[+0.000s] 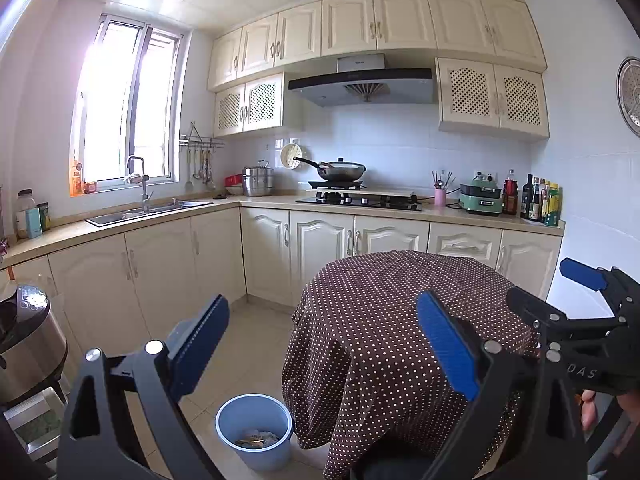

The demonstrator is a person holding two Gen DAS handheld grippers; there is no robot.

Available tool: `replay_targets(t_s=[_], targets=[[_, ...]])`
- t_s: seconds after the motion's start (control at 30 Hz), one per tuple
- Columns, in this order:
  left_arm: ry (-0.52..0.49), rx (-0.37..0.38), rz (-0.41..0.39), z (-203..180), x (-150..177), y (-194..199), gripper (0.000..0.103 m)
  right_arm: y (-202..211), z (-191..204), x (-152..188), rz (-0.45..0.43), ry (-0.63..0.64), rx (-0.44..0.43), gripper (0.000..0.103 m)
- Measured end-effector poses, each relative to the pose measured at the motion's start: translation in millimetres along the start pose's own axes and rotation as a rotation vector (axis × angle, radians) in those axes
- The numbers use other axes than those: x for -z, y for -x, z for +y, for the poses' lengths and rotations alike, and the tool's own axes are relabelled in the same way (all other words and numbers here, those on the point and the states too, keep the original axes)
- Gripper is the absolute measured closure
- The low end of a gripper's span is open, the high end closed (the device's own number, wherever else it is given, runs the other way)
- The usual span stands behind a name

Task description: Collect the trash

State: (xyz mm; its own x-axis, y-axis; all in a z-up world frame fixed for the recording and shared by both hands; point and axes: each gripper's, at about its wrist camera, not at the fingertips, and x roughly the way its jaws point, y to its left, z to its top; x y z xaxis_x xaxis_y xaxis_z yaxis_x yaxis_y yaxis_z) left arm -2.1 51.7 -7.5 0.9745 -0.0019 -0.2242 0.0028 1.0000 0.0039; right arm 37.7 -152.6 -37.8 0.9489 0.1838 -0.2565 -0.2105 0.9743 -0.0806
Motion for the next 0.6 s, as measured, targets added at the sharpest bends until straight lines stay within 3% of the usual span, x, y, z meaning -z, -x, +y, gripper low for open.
replay_targets(t_s=[0.6], targets=[[0.002,0.002,0.003,-1.1,0.4,-1.1,0.01,0.0,2.4,2.8,0.011,-0.004,-0.005,0.007]])
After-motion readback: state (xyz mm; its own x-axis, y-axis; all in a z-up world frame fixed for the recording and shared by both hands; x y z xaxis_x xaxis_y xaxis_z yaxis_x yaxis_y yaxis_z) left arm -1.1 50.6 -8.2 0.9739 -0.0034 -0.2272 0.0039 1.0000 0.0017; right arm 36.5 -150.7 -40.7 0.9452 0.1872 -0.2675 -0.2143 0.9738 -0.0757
